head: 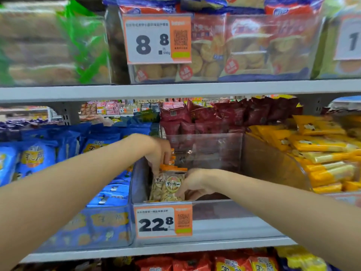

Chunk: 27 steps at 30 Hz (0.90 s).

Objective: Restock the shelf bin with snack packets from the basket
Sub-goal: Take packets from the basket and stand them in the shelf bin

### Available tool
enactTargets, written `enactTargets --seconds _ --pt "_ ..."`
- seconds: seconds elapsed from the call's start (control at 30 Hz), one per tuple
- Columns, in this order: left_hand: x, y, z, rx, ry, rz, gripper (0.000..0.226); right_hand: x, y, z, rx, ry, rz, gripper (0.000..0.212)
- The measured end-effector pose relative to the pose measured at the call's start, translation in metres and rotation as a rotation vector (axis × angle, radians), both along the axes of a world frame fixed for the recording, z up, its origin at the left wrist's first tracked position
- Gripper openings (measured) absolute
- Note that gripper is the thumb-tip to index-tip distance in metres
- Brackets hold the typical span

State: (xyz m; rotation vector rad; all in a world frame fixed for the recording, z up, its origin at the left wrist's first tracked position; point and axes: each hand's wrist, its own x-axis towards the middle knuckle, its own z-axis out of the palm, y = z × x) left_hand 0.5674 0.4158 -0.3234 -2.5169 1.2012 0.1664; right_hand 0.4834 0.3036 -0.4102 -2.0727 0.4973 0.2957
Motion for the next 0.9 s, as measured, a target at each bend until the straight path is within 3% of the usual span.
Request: enactTargets --seconds 0.1,0.17,0.33,0.53,0.7,0.9 --pt "-0.005 0.005 0.011 -0.034 0.106 -0.018 0.056 0.003 0.006 -0.002 -0.016 -0.038 -0.016 0.039" --pt "-0.006 0.009 0.01 -0.047 0.083 -0.028 0.055 0.007 0.015 -0.002 -0.037 -0.064 -0.036 0.043" --pt "-0.002 0.021 0.004 -0.124 0.014 -0.025 0.046 0.018 0.034 -0.008 -0.212 -0.09 -0.055 0.043" --pt "0.001 0.021 0.0 -0.173 0.015 -0.013 0.037 0.016 0.038 -0.002 -0.265 -0.1 -0.004 0.038" --pt "0.004 0.025 -0.002 -0.212 0.073 -0.007 0.04 0.01 0.031 -0.004 -0.112 -0.004 0.108 0.03" --pt "0.006 0.028 -0.003 -0.265 0.141 0.017 0.041 0.005 0.03 0.0 0.038 0.037 0.142 0.041"
